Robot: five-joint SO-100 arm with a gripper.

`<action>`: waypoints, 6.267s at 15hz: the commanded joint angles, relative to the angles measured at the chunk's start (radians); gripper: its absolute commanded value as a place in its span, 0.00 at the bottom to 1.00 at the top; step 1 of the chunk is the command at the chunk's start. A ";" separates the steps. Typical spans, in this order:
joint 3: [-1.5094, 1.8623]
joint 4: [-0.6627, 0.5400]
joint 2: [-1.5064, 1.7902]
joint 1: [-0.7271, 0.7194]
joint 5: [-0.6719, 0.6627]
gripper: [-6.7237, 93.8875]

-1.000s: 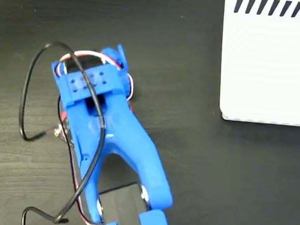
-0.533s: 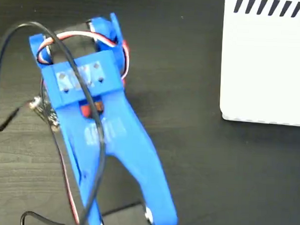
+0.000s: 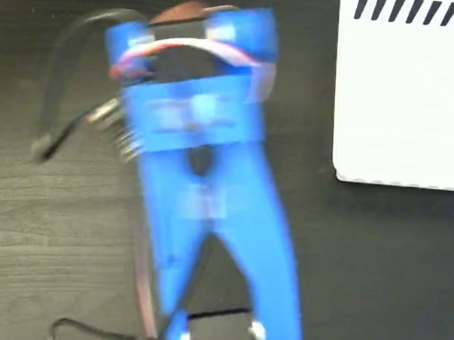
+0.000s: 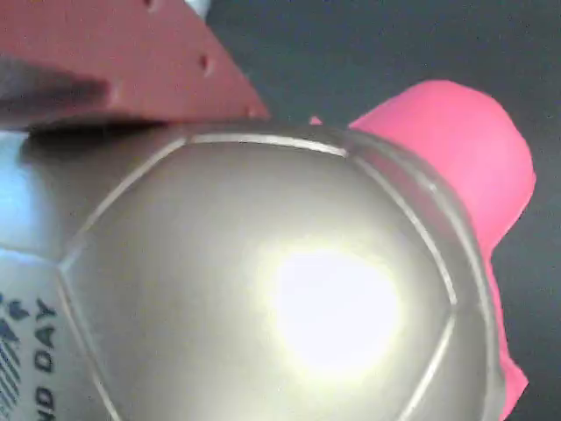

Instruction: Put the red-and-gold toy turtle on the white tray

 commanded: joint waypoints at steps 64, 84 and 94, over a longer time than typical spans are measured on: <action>0.307 -0.526 0.410 0.080 0.664 0.07; 1.873 -0.663 1.703 -0.143 0.575 0.07; 1.844 -0.474 1.758 -0.166 0.580 0.07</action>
